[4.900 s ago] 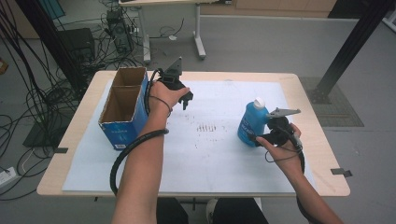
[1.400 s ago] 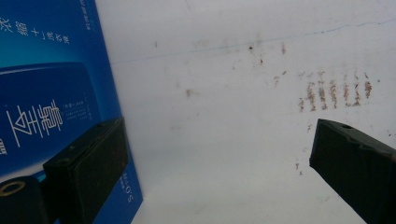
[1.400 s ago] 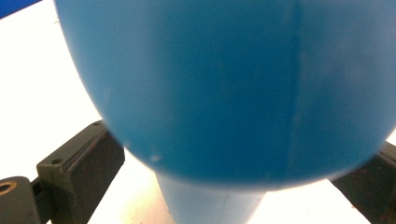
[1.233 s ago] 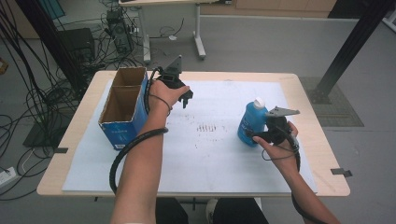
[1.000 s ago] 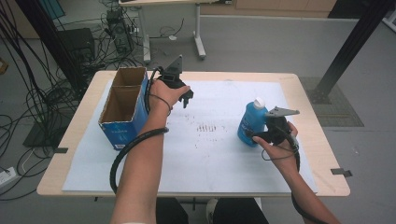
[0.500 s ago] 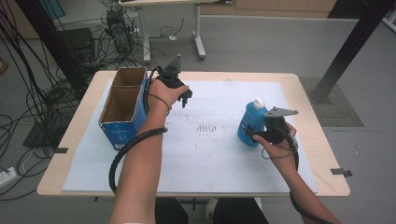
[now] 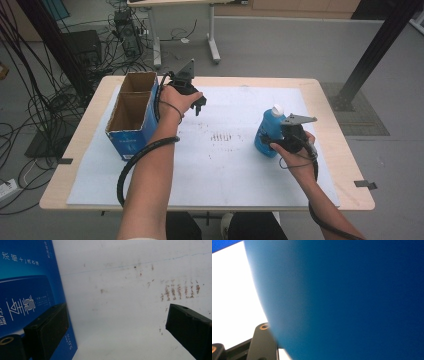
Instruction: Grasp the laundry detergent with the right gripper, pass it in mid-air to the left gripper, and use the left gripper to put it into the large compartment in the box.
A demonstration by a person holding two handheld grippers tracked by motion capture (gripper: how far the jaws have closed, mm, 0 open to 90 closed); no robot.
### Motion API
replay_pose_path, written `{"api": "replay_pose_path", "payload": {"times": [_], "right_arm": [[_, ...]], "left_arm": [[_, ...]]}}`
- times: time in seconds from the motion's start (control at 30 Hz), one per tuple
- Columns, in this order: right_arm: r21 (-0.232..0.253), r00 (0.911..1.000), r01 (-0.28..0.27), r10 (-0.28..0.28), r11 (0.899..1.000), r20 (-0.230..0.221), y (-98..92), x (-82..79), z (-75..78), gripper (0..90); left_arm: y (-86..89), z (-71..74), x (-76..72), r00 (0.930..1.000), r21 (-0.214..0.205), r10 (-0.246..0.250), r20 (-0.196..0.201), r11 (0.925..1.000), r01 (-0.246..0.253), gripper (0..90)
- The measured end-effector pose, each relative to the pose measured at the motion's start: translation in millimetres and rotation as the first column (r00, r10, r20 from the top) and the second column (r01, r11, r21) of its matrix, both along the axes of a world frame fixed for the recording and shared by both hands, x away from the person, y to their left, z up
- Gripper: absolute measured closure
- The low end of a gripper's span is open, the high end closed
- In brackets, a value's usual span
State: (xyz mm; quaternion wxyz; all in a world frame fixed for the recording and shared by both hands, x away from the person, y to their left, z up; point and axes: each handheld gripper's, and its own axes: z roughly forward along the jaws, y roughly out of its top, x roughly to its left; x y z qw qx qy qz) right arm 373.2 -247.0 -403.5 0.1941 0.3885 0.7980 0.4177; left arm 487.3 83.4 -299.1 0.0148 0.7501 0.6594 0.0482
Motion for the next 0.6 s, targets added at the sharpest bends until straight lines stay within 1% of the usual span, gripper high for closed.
{"api": "replay_pose_path", "payload": {"times": [0.03, 0.1, 0.17, 0.6], "right_arm": [[0.001, 1.0, 0.005, -0.005, 1.0, 0.004, -0.8, 0.2, -0.1, 40.7], [0.009, 1.0, 0.005, -0.005, 1.0, 0.0, -1.3, 0.6, -0.3, 40.8], [0.003, 1.0, 0.003, -0.003, 1.0, 0.002, -1.0, 0.6, -0.1, 41.0], [0.003, 1.0, 0.001, -0.001, 1.0, 0.007, -1.6, 0.6, -0.3, 42.0]], "left_arm": [[0.7, 0.3, 0.2, 1.0, 0.001, 0.0, -0.001, 1.0, 0.0, 5.2], [0.9, 0.6, 0.4, 1.0, 0.002, 0.001, -0.001, 1.0, -0.001, 5.2], [0.8, 0.4, 0.4, 1.0, 0.001, 0.003, 0.0, 1.0, -0.003, 5.2], [0.2, 1.6, 0.2, 1.0, 0.005, 0.0, 0.002, 1.0, 0.0, 5.2]]}}
